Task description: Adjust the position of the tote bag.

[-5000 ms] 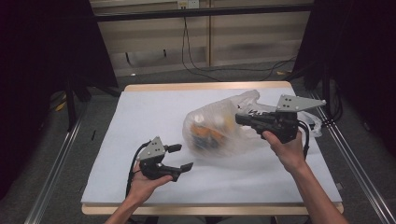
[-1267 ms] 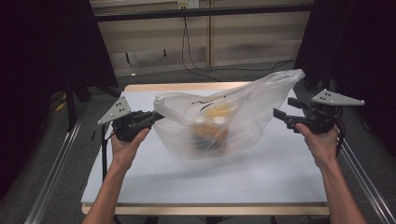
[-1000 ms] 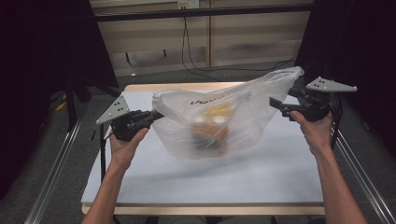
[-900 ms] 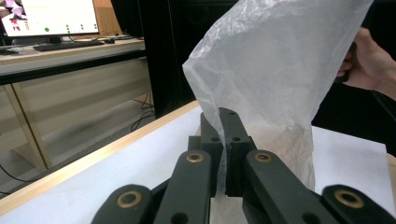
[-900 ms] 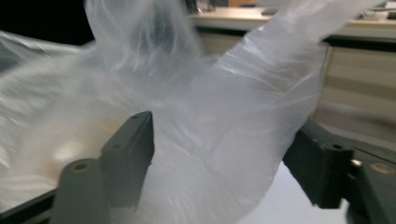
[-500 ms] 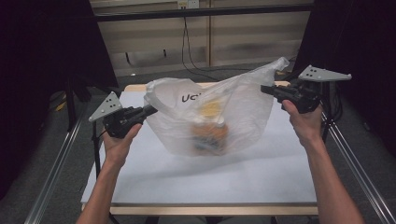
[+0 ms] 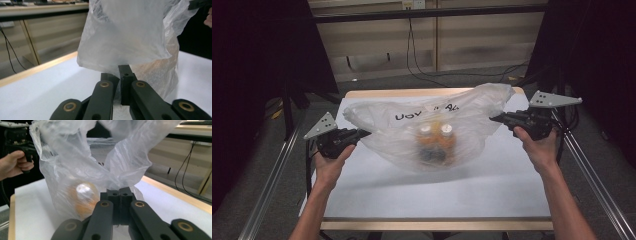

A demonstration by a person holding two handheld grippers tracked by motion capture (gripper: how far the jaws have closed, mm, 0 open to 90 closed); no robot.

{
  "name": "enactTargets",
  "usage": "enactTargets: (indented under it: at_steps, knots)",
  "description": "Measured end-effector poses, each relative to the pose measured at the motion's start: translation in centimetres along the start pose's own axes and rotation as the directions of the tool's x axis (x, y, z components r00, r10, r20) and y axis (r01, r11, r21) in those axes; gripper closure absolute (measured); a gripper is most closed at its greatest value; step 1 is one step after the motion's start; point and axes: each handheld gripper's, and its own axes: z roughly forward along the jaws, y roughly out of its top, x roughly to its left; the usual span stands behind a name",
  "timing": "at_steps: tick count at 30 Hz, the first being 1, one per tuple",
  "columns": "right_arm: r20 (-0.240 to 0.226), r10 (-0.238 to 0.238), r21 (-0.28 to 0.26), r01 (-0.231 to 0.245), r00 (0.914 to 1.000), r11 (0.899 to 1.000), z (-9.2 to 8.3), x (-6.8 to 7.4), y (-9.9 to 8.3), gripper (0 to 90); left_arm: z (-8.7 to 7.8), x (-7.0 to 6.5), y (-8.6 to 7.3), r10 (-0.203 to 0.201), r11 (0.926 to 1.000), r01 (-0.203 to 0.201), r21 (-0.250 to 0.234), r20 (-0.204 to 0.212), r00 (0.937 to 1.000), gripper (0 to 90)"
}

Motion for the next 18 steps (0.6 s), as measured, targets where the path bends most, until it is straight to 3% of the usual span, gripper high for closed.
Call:
enactTargets:
  at_steps: [7, 8, 10, 12, 18]
  knots:
    - [0.005, 0.023, 0.009, -0.023, 0.9997, 1.000, -0.7, -0.7, -1.5, 90.0, 0.4, 0.1, -0.8, -0.002, 0.9995, 0.001, 0.033, 0.014, 0.9999, 90.0]
    - [0.010, 0.023, 0.016, -0.023, 0.9997, 1.000, -0.7, -0.7, -1.7, 90.0, 0.4, 0.1, -0.9, 0.002, 0.9988, -0.002, 0.050, 0.001, 1.0000, 90.0]
    - [0.016, 0.024, 0.030, -0.024, 0.9996, 0.999, -0.6, -0.7, -1.9, 90.0, 0.7, 0.1, -1.2, -0.005, 0.9992, 0.005, 0.041, 0.016, 0.9999, 90.0]
    - [0.019, 0.034, 0.058, -0.035, 0.9992, 0.998, -0.3, -0.9, -2.9, 90.0, 1.2, 0.1, -1.7, 0.001, 0.9968, -0.003, 0.079, 0.018, 0.9998, 90.0]
    - [0.028, 0.042, 0.077, -0.044, 0.9987, 0.996, -0.2, -1.2, -3.4, 90.0, 1.8, 0.1, -2.2, 0.000, 0.9947, -0.003, 0.103, 0.036, 0.9994, 90.0]
